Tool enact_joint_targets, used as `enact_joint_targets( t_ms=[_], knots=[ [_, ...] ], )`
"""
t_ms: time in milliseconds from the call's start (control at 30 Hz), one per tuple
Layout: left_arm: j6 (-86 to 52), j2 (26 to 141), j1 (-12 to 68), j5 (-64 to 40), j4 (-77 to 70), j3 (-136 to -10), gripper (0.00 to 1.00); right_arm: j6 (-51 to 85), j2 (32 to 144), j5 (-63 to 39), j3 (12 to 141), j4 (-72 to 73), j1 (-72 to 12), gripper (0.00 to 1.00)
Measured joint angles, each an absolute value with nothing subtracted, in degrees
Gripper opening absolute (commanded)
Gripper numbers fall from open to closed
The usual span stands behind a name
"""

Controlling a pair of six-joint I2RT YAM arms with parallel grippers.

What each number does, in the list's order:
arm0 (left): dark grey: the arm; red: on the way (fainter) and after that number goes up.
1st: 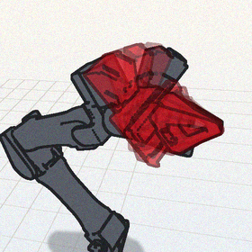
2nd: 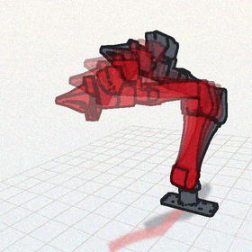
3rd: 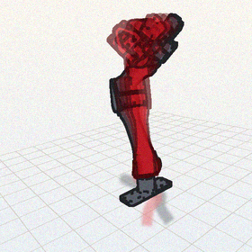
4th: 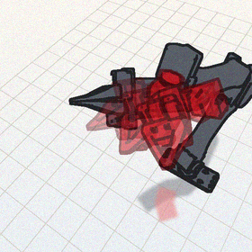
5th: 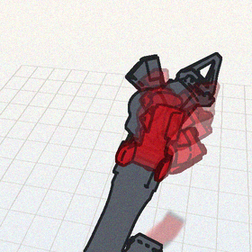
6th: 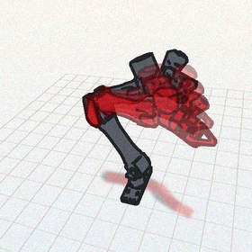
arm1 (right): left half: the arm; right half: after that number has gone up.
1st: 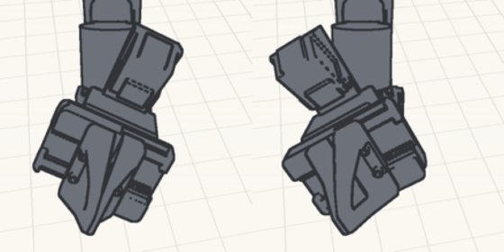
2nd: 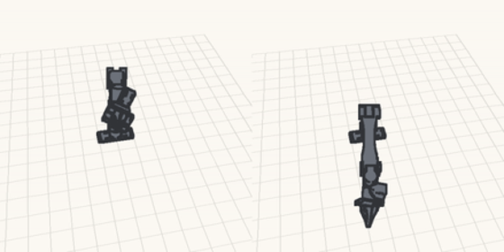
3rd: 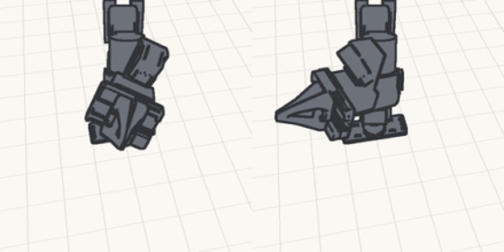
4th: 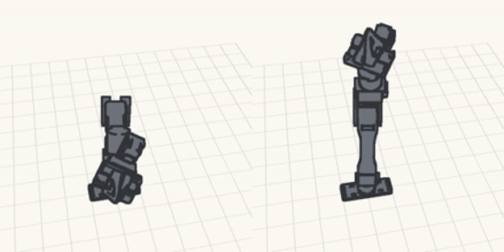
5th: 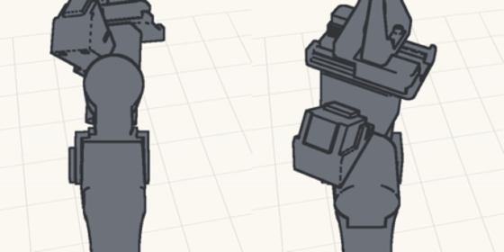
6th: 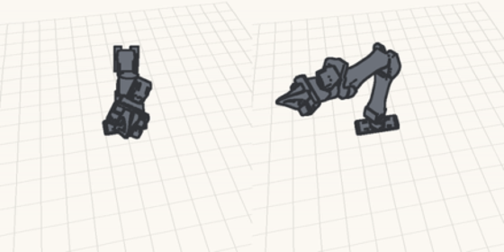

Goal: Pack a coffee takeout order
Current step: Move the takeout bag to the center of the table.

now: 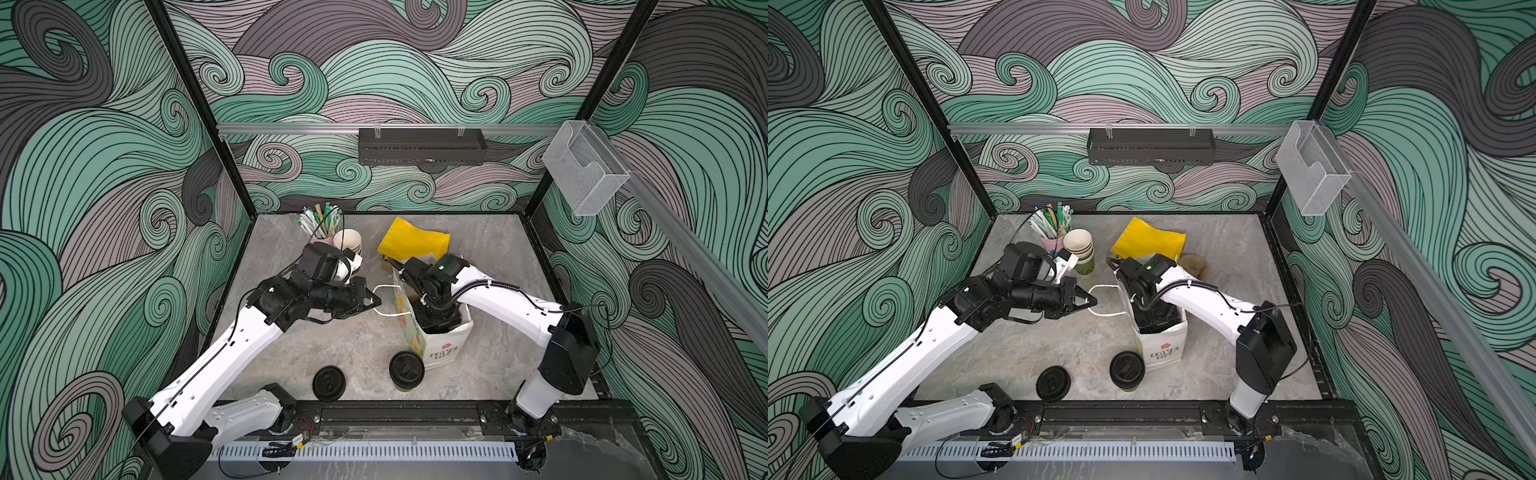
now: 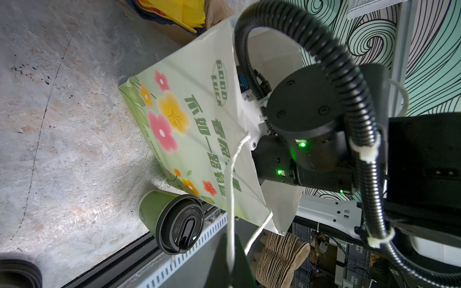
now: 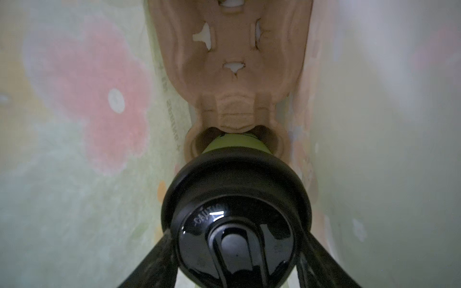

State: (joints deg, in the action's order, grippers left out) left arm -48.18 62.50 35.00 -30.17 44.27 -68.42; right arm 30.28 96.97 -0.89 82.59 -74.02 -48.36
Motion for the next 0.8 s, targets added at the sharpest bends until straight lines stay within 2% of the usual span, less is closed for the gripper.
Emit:
enact_joint_targets(
  t_ms=[800],
  knots=[
    [-48.18, 62.50, 35.00, -29.78, 44.60, -68.42, 0.00, 30.52, 96.27, -1.30, 80.16, -72.86, -48.64, 0.62]
  ],
)
